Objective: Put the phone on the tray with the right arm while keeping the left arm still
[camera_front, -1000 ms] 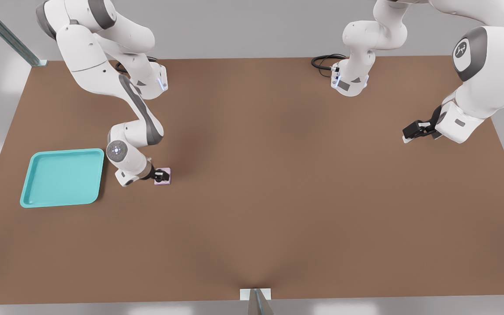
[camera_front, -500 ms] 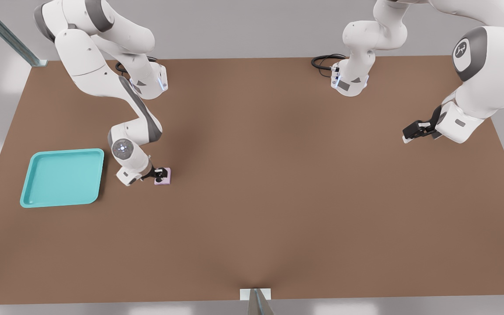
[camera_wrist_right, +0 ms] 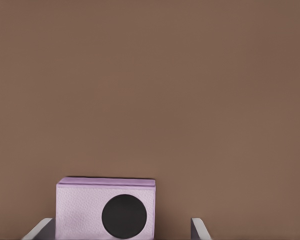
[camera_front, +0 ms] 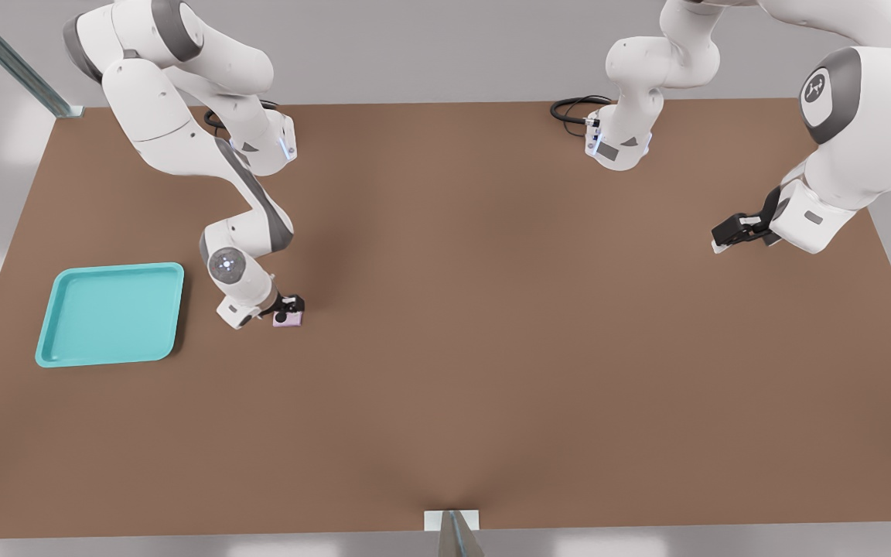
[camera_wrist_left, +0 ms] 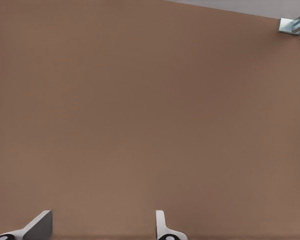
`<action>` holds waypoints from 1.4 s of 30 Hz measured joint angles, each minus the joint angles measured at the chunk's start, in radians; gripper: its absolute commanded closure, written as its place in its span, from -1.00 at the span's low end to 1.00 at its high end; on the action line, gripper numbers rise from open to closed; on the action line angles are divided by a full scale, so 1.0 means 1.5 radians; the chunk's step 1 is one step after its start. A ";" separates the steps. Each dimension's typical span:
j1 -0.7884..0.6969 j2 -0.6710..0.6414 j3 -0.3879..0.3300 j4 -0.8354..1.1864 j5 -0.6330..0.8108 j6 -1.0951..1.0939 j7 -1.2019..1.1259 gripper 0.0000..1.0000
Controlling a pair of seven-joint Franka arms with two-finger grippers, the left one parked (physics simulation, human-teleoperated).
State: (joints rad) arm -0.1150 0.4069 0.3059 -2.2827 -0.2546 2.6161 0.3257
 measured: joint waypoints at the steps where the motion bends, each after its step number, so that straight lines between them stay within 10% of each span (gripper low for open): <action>1: 0.000 0.001 0.000 0.000 0.000 0.000 0.000 -1.00; 20: 0.001 0.030 0.004 0.000 0.000 0.002 0.000 -1.00; 24: 0.001 0.030 0.005 0.001 0.000 0.002 0.000 -0.63; 33: -0.017 -0.025 0.014 0.005 0.001 -0.009 -0.002 -0.63; 42: -0.253 -0.069 0.015 0.010 0.001 -0.040 -0.079 -0.63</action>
State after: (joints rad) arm -0.4938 0.3033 0.3281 -2.2670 -0.2530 2.5553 0.2066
